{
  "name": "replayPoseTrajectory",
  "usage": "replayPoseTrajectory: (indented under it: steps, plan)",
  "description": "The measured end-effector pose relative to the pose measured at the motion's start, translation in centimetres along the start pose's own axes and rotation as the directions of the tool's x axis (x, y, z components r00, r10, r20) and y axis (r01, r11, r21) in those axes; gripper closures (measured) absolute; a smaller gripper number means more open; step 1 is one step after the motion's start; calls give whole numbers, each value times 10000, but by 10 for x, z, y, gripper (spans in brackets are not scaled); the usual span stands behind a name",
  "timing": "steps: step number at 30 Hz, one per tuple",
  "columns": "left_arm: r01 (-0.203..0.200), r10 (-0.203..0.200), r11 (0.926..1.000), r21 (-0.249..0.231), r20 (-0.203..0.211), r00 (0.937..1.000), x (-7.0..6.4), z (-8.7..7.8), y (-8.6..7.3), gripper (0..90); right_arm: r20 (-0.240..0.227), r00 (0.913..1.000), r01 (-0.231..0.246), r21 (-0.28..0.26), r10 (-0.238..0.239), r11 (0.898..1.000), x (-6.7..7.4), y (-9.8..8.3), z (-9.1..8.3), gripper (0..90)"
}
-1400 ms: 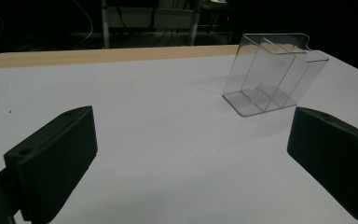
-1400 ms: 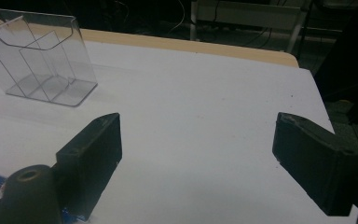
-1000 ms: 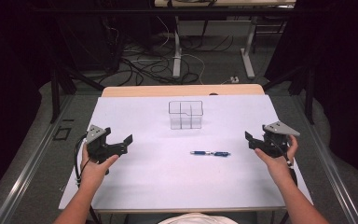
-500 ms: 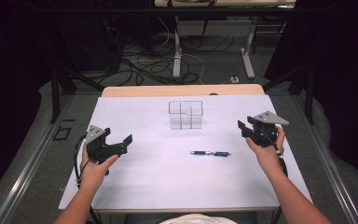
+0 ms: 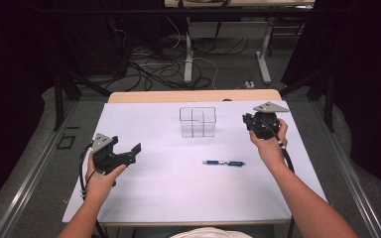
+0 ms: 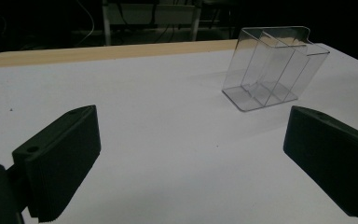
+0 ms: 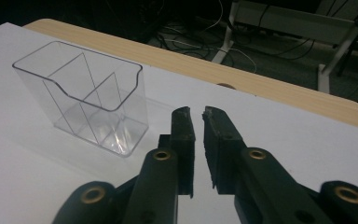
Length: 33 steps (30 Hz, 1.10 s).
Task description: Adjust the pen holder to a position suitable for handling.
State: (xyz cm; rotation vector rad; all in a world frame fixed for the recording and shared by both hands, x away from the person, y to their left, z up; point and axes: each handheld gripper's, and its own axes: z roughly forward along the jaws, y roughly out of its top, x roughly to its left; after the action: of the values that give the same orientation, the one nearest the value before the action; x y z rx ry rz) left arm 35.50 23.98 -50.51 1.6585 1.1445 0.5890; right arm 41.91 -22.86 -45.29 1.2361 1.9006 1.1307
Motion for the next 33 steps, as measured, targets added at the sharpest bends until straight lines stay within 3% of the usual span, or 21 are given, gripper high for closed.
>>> replayPoseTrajectory:
  steps: [4, 9, 18, 26, 33]
  plan:
    - [96, -96, 9999, -51, -2, 10000, 0, 0, 0, 41, -77, 9999, -132, 168, 133, 9998, 3, 9, 7, 898]
    - [40, -40, 10000, 16, -20, 10000, 1, 0, 0, 47, -105, 9993, -342, 595, 349, 9976, 7, 24, 26, 900]
    - [151, -151, 9999, -15, -36, 9999, 2, 0, -1, 57, -125, 9980, -608, 1132, 626, 9917, 17, 36, 59, 900]
    - [184, -184, 9998, -5, -73, 9998, 4, 0, -2, 62, -249, 9954, -880, 1454, 925, 9855, 31, 37, 84, 900]
    - [77, -76, 10000, 57, -140, 9999, 5, 0, -3, 62, -82, 9960, -860, 1605, 884, 9833, 34, 34, 97, 900]
